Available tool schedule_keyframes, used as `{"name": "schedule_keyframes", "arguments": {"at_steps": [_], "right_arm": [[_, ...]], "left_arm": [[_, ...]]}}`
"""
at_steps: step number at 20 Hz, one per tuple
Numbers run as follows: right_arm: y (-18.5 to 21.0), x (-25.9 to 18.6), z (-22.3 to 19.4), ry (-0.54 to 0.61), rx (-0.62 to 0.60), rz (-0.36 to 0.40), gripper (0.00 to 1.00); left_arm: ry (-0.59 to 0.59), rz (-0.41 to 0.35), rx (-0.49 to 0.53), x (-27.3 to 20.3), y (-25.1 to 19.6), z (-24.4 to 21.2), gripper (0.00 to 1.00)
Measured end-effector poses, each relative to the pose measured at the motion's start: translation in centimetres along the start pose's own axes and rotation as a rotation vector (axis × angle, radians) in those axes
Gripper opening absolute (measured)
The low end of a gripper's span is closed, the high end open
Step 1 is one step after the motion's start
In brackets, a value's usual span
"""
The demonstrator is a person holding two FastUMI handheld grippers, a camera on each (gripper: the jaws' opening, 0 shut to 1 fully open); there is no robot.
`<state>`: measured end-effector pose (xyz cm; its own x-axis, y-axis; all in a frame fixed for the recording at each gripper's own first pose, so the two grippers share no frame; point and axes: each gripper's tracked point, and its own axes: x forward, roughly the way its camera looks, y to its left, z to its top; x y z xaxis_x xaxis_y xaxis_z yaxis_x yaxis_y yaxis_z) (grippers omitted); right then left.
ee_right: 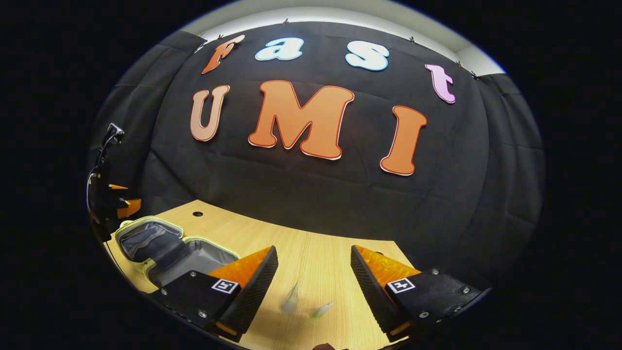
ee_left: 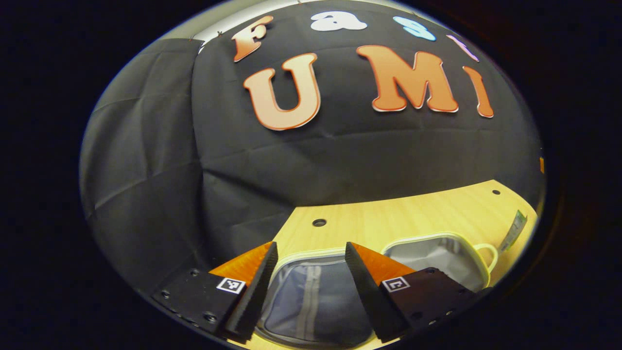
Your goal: First open the suitcase, pack the skin care products into it, and then close the suitcase.
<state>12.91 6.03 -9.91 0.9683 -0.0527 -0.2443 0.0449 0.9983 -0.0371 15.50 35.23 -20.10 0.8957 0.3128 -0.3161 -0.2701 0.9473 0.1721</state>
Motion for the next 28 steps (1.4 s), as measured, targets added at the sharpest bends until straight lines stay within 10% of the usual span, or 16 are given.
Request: {"name": "schedule_keyframes", "arguments": {"at_steps": [7, 19, 28], "right_arm": [[-1.7, -0.8, -4.2, 0.039, 0.02, 0.056, 0.95], [-6.5, -3.4, -9.8, 0.049, -0.005, -0.004, 0.95], [-8.4, -5.5, -12.2, 0.08, 0.014, -0.068, 0.95]], "left_arm": [[-0.11, -0.178, -0.025, -4.1, -12.0, 3.4, 0.98], [-0.073, -0.655, 0.02, -8.8, -38.6, -3.1, 0.97], [0.043, -0.765, 0.044, -3.8, -49.8, -7.5, 0.88]]}}
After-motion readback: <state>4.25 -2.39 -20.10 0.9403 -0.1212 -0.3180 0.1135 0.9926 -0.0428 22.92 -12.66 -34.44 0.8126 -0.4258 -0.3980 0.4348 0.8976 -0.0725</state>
